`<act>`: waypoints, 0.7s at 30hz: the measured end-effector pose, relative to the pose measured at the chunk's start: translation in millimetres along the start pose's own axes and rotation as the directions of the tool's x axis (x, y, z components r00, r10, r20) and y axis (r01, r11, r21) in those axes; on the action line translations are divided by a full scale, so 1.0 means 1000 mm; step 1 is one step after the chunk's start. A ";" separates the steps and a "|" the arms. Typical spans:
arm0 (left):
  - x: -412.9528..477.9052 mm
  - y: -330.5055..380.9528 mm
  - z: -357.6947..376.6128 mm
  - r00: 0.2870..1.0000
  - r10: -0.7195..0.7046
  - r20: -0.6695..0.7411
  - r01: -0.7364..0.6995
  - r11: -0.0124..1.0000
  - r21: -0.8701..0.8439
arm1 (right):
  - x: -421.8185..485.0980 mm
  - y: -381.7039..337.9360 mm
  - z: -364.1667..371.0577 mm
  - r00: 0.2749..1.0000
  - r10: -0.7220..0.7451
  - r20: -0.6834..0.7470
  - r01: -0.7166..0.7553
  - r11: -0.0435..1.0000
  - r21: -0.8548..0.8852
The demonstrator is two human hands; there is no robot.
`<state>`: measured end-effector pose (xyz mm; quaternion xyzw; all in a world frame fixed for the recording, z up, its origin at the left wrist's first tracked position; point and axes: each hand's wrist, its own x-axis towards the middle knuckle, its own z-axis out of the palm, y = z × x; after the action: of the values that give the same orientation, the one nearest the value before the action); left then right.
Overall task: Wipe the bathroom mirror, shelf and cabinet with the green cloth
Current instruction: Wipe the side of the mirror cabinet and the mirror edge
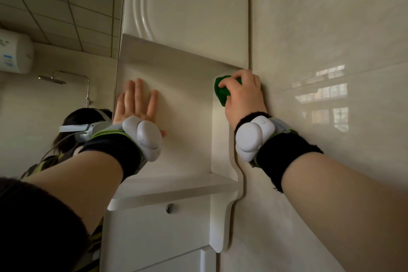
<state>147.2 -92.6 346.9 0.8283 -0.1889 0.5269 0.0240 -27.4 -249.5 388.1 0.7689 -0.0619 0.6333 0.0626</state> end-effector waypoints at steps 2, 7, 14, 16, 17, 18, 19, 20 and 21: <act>-0.001 0.000 0.000 1.000 0.001 -0.002 -0.001 1.000 0.006 | 0.005 0.001 0.007 0.999 0.010 0.053 -0.009 1.000 -0.016; -0.003 -0.001 0.000 1.000 -0.006 0.015 0.006 1.000 0.021 | 0.004 -0.003 0.022 0.980 0.070 0.186 -0.051 0.993 -0.105; -0.003 0.000 -0.001 1.000 0.007 0.015 -0.007 1.000 0.011 | -0.010 -0.002 0.025 0.958 0.077 0.277 -0.038 0.989 -0.143; -0.003 0.000 -0.002 1.000 0.006 0.021 -0.006 1.000 0.007 | -0.017 -0.001 0.024 0.955 0.070 0.288 -0.033 0.990 -0.134; -0.003 0.000 -0.002 1.000 0.005 0.017 -0.005 1.000 0.006 | -0.019 -0.002 0.023 0.955 0.069 0.288 -0.031 0.991 -0.133; -0.004 0.000 -0.002 1.000 0.005 0.014 -0.005 1.000 0.006 | -0.023 -0.001 0.024 0.955 0.069 0.289 -0.030 0.990 -0.136; -0.004 0.000 -0.003 1.000 0.006 0.008 -0.007 1.000 0.008 | -0.027 -0.002 0.024 0.955 0.068 0.288 -0.027 0.990 -0.142; -0.004 0.001 -0.003 1.000 0.009 0.006 -0.009 1.000 0.013 | -0.031 -0.002 0.024 0.956 0.066 0.286 -0.024 0.989 -0.147; -0.004 0.001 -0.004 1.000 0.009 0.008 -0.009 1.000 0.018 | -0.035 -0.002 0.025 0.956 0.066 0.286 -0.023 0.988 -0.149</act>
<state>142.0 -91.7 344.7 0.8299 -0.1879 0.5252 0.0134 -9.9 -251.4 348.9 0.8452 -0.1334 0.5089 0.0940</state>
